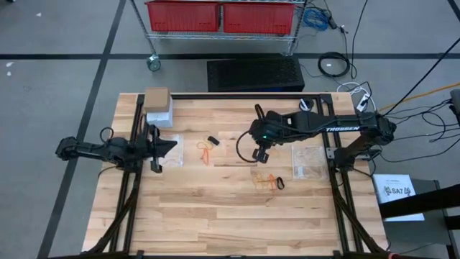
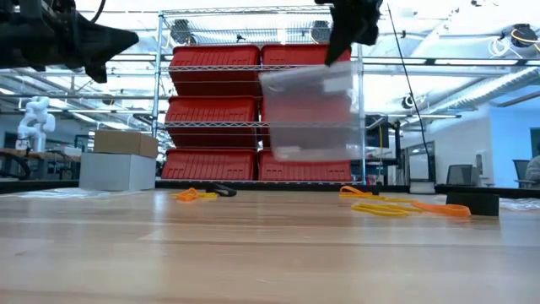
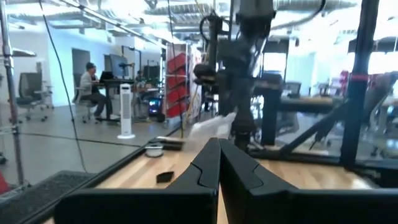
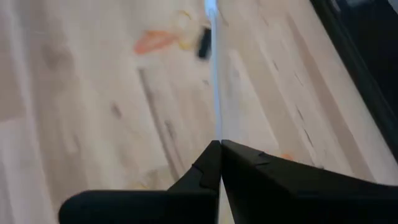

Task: Sort rubber bands
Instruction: Open the top right transparent zip bag

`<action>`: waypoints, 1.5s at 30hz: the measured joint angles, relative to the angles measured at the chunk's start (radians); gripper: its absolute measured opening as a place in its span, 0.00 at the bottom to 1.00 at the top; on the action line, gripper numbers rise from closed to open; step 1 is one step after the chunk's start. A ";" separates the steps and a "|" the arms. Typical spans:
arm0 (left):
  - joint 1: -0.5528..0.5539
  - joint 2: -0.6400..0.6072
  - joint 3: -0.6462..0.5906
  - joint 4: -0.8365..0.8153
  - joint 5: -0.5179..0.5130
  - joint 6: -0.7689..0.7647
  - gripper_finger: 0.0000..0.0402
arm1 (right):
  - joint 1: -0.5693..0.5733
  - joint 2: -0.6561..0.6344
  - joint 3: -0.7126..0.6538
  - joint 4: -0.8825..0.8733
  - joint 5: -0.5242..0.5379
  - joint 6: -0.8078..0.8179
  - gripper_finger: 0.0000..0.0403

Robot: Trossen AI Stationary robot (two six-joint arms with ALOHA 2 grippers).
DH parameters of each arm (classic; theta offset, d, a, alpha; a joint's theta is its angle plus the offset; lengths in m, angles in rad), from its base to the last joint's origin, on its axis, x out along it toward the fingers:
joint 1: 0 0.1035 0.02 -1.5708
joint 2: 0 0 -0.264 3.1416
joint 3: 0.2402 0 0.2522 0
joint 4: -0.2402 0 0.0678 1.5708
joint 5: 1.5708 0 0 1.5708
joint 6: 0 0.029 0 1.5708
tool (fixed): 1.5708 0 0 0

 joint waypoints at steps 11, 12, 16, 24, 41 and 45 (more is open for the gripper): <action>0.001 0.155 0.000 0.093 0.035 -0.034 0.22 | 0.006 0.000 0.000 0.165 -0.090 -0.122 0.00; 0.001 0.180 0.000 0.115 0.035 -0.052 0.25 | 0.006 0.000 0.000 0.175 -0.091 -0.131 0.00; 0.002 0.297 0.024 0.185 0.035 -0.082 0.31 | 0.006 0.000 0.000 0.203 -0.125 -0.157 0.00; 0.065 0.580 0.198 0.201 0.118 -0.046 0.32 | 0.006 0.000 0.000 0.234 -0.147 -0.195 0.00; 0.180 0.955 0.443 0.193 0.291 0.001 0.32 | 0.033 0.000 0.000 0.239 -0.165 -0.209 0.00; 0.185 0.982 0.462 0.194 0.316 0.007 0.32 | 0.033 0.000 0.000 0.241 -0.163 -0.209 0.00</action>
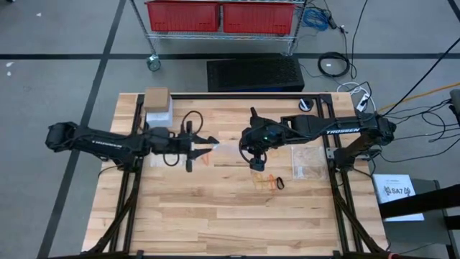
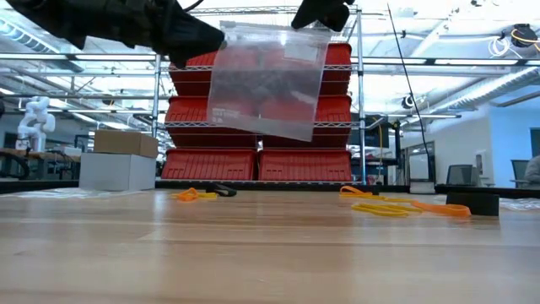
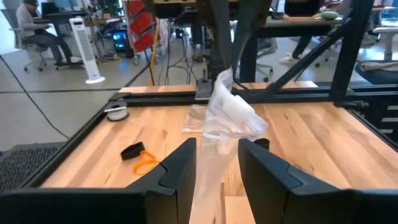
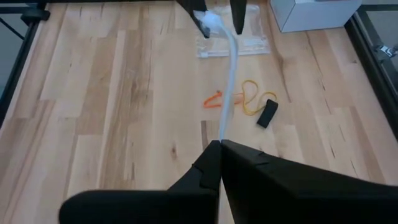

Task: Sort rubber bands
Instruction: Open the top right transparent zip bag

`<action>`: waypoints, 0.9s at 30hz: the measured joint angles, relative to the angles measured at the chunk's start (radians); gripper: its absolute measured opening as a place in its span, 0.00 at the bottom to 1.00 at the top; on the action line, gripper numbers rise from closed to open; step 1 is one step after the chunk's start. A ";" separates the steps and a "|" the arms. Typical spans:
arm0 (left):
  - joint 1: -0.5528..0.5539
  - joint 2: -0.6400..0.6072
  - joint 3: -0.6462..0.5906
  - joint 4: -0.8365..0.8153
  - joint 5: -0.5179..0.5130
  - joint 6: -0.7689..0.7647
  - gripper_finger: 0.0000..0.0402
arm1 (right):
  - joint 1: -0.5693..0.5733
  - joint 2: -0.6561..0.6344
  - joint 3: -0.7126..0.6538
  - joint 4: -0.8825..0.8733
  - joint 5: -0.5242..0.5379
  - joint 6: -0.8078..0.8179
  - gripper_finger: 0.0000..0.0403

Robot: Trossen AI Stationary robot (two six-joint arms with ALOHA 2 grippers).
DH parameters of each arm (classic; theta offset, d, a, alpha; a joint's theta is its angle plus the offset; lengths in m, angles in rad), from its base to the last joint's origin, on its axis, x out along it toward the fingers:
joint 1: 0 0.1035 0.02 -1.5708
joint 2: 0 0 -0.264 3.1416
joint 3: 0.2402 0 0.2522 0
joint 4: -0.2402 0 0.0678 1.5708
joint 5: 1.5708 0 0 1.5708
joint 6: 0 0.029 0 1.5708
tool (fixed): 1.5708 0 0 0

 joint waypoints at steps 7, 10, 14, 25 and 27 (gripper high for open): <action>0.000 0.007 0.007 -0.026 0.067 0.010 0.32 | -0.001 0.000 0.000 0.000 0.001 -0.001 0.00; 0.000 0.000 0.007 -0.093 0.027 0.066 0.32 | -0.001 0.000 0.000 0.000 0.001 -0.007 0.00; 0.000 -0.013 0.007 -0.150 0.004 0.096 0.32 | -0.001 0.000 0.000 0.000 0.002 -0.007 0.00; -0.001 -0.059 0.007 -0.196 0.025 0.096 0.32 | -0.001 0.000 0.000 -0.002 0.002 -0.011 0.00; -0.001 -0.059 0.007 -0.235 0.025 0.079 0.32 | -0.001 0.000 0.000 -0.002 0.002 -0.012 0.00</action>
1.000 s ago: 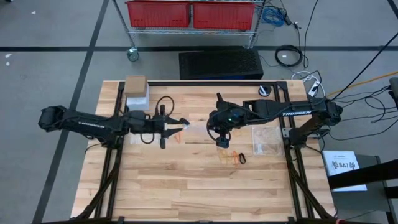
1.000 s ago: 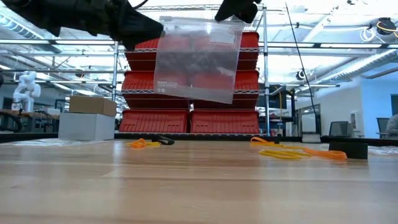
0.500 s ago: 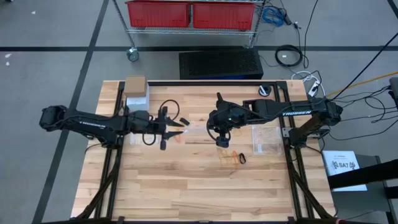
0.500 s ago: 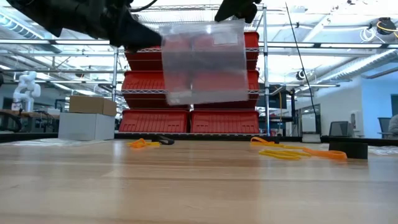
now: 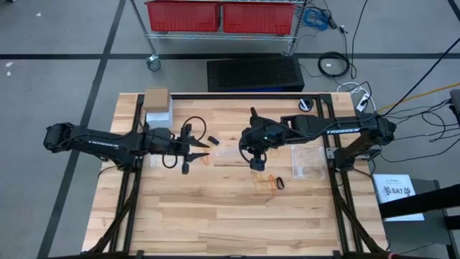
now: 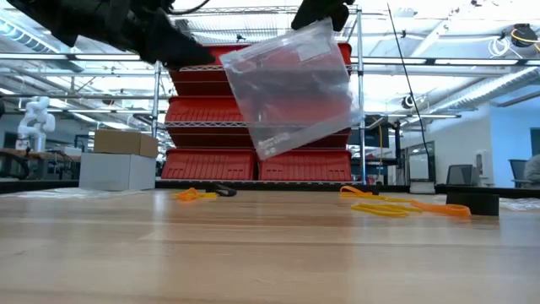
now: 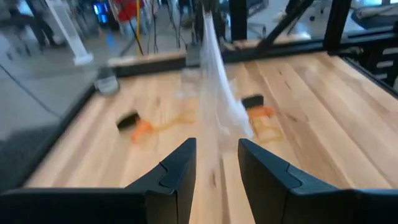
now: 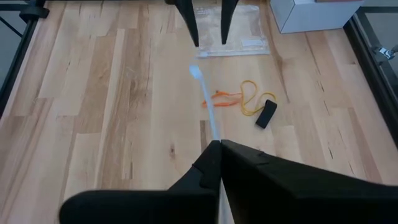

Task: Sort rubber bands
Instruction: Open the top right transparent zip bag

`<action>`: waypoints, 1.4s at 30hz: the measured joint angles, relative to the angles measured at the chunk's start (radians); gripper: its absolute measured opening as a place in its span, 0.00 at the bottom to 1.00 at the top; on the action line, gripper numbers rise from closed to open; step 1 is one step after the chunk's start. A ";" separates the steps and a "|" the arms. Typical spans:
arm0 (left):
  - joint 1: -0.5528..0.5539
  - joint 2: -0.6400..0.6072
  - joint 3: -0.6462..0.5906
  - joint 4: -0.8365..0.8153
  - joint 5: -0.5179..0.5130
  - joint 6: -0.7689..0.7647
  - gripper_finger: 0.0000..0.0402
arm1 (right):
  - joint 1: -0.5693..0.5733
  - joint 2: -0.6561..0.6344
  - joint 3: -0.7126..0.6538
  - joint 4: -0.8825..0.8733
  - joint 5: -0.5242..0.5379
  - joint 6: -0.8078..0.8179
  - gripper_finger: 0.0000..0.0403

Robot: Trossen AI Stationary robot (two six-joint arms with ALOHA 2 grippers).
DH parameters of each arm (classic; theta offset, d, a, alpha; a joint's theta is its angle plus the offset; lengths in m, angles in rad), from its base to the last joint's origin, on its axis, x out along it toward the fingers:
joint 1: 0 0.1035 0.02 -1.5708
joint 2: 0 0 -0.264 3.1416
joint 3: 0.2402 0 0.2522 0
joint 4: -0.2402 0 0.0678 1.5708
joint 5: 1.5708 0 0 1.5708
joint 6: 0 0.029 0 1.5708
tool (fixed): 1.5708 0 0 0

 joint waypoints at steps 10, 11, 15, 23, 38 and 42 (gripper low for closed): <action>-0.042 0.052 0.000 0.017 0.006 -0.123 0.32 | 0.000 0.000 0.000 0.000 0.026 -0.005 0.00; -0.049 0.067 0.000 0.025 0.007 -0.132 0.32 | 0.000 0.000 0.000 -0.001 0.036 -0.007 0.00; -0.055 0.111 0.000 0.030 0.000 -0.138 0.32 | -0.002 0.000 0.000 -0.041 0.052 -0.012 0.00; -0.053 0.085 0.000 0.019 -0.081 -0.107 0.32 | 0.023 0.040 -0.042 -0.084 0.002 0.100 0.13; -0.038 0.048 0.000 -0.043 -0.110 -0.036 0.32 | 0.191 0.418 -0.079 0.159 0.176 0.414 0.40; -0.039 0.048 0.000 -0.054 -0.110 -0.036 0.32 | 0.200 0.467 -0.079 0.155 0.198 0.465 0.38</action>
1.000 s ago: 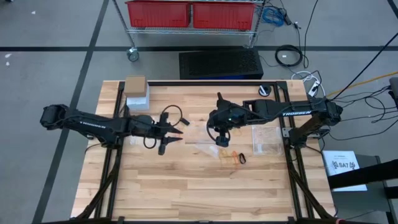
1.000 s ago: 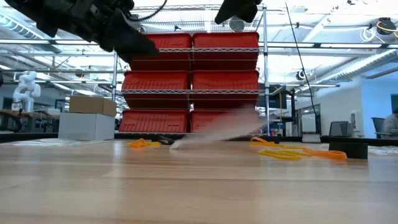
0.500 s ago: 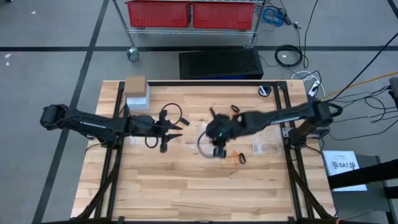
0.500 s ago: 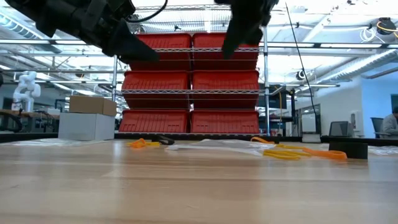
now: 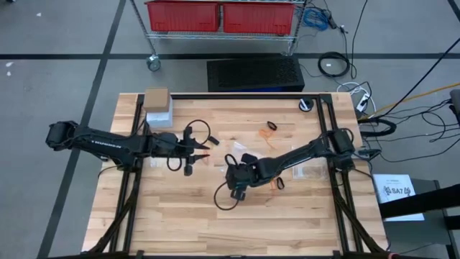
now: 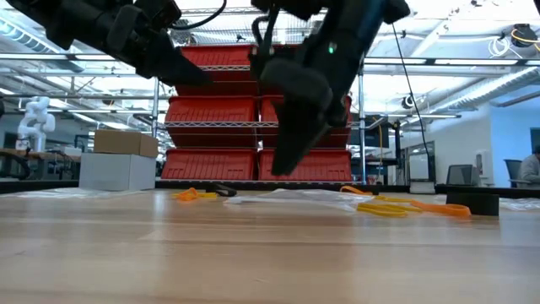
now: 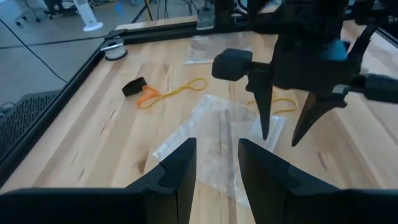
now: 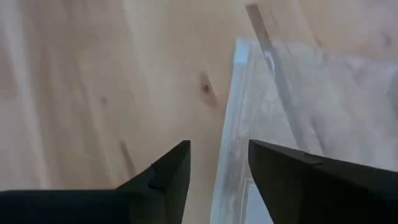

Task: Sort rubber bands
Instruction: Open the top right transparent zip bag

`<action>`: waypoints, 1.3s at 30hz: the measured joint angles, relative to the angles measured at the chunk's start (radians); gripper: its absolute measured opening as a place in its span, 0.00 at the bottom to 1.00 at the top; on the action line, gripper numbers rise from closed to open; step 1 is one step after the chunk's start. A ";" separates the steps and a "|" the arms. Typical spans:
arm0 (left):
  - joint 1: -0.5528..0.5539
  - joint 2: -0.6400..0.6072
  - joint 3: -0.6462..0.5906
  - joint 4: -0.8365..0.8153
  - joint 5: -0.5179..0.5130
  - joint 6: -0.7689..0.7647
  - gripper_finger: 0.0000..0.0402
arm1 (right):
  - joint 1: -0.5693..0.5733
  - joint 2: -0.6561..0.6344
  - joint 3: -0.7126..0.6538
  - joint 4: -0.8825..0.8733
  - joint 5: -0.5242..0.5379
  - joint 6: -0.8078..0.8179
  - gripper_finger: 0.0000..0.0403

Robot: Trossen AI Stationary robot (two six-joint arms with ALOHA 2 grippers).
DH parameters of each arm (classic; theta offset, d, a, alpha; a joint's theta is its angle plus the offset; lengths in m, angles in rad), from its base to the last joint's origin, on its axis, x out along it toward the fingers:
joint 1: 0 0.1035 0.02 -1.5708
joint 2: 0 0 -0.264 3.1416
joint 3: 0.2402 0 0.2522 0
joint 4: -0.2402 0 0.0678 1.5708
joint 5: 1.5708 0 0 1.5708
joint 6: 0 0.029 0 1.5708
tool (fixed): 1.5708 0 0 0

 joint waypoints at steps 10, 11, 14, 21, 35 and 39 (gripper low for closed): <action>0.000 0.000 0.000 -0.005 0.000 0.002 0.32 | 0.009 0.069 0.001 -0.039 0.040 0.088 0.34; 0.000 0.000 0.000 -0.004 0.000 0.002 0.32 | 0.007 0.069 0.002 -0.046 0.040 0.090 0.32; 0.000 0.000 0.000 -0.005 0.000 0.002 0.32 | 0.001 0.077 0.004 -0.059 0.039 0.094 0.26; 0.000 -0.001 0.000 -0.002 0.000 0.004 0.32 | -0.008 0.068 0.036 -0.115 0.038 0.064 0.02; 0.000 -0.209 -0.001 0.019 0.171 0.103 0.32 | -0.014 -0.155 0.333 -0.400 -0.075 -0.106 0.00; -0.008 -0.225 0.000 0.076 0.233 0.112 0.32 | -0.019 -0.231 0.345 -0.394 -0.093 -0.125 0.00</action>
